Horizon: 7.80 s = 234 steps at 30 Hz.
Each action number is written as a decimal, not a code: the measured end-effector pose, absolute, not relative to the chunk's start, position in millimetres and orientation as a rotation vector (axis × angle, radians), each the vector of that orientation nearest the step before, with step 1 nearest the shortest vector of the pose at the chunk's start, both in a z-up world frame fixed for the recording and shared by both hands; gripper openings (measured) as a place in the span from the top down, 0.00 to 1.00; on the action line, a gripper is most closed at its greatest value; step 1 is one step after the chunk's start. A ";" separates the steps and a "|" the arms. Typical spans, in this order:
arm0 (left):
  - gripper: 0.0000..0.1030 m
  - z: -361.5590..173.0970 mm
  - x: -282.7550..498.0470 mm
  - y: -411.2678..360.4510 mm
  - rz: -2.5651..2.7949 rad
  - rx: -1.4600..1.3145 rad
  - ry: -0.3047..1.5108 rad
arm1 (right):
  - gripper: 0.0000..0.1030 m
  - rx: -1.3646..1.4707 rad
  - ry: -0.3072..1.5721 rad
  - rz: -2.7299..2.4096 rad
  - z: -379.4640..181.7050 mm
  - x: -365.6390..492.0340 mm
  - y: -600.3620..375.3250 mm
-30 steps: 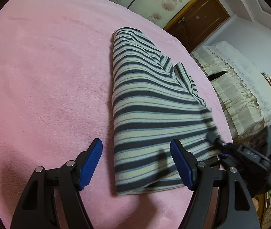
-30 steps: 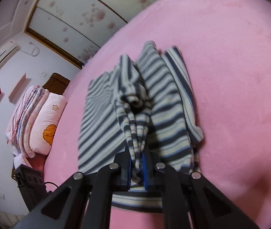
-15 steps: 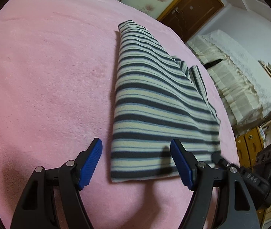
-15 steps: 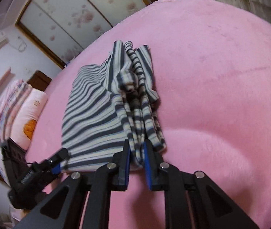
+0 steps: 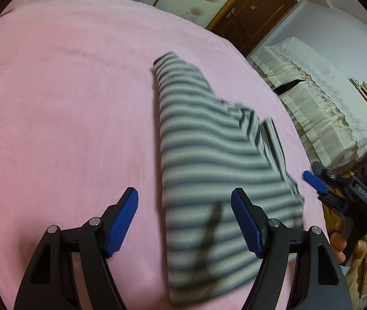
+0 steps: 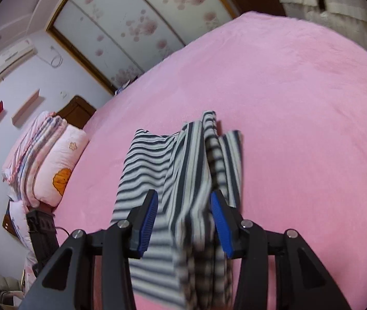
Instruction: Fold small clothes
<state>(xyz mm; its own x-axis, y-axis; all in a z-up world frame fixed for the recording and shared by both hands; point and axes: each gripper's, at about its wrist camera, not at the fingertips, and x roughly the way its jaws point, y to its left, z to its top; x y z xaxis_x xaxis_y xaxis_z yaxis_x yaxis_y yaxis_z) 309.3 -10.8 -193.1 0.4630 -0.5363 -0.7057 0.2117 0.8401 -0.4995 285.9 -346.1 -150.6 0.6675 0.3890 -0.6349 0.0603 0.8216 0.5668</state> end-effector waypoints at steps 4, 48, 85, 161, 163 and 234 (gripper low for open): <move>0.29 -192.8 352.8 -20.8 -0.476 -0.341 1.003 | 0.58 0.585 0.887 0.225 -165.8 330.1 -343.5; 0.41 -189.1 349.6 -107.0 -0.538 -0.198 0.931 | 0.76 0.226 0.877 0.129 -176.1 327.7 -277.8; 0.01 -106.4 292.5 -36.1 -0.427 -0.127 0.908 | 0.42 0.366 0.835 0.195 -121.5 250.7 -315.0; 0.81 -29.4 353.9 2.3 -0.664 -0.329 0.774 | 0.84 0.229 0.660 0.337 -17.5 290.6 -249.3; 0.81 -8.2 346.5 32.0 -0.636 -0.308 0.742 | 0.84 0.237 0.638 0.369 -1.4 291.3 -230.2; 0.01 89.9 170.8 109.9 -0.091 -0.057 0.675 | 0.48 0.170 0.787 0.155 40.5 213.0 -83.2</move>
